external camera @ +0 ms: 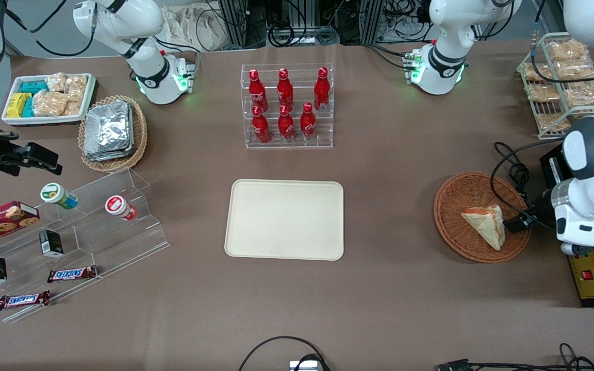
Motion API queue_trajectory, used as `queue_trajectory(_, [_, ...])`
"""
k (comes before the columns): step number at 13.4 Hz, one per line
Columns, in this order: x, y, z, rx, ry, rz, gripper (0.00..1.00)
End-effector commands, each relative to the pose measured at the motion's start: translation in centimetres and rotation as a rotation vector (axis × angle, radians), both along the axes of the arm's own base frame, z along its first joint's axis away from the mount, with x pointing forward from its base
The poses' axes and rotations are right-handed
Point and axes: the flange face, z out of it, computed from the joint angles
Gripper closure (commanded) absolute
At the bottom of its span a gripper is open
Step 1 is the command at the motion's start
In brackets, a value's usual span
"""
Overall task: Place sandwich from basket to tray
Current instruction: 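Move the left gripper down over the wrapped sandwich in the wicker basket, then close the left gripper on the sandwich's wrapped edge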
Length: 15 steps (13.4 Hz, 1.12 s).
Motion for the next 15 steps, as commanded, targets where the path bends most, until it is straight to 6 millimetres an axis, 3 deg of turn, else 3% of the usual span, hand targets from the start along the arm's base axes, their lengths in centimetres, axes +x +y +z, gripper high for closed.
queue_trajectory(1, [-2.5,1.8,-2.7,-0.015,-0.028,0.065,0.00])
queue_trajectory(5, [-3.1,0.9,-5.9,-0.034,-0.056,0.145,0.00])
queue_trajectory(9, [-5.0,0.2,-12.0,-0.040,-0.119,0.150,0.00])
queue_trajectory(13, [-5.5,0.5,-13.6,-0.042,-0.089,0.148,0.00])
queue_trajectory(14, [-5.5,0.4,-13.6,-0.042,-0.086,0.158,0.19])
queue_trajectory(15, [-5.4,0.2,-13.3,-0.042,-0.087,0.151,0.64])
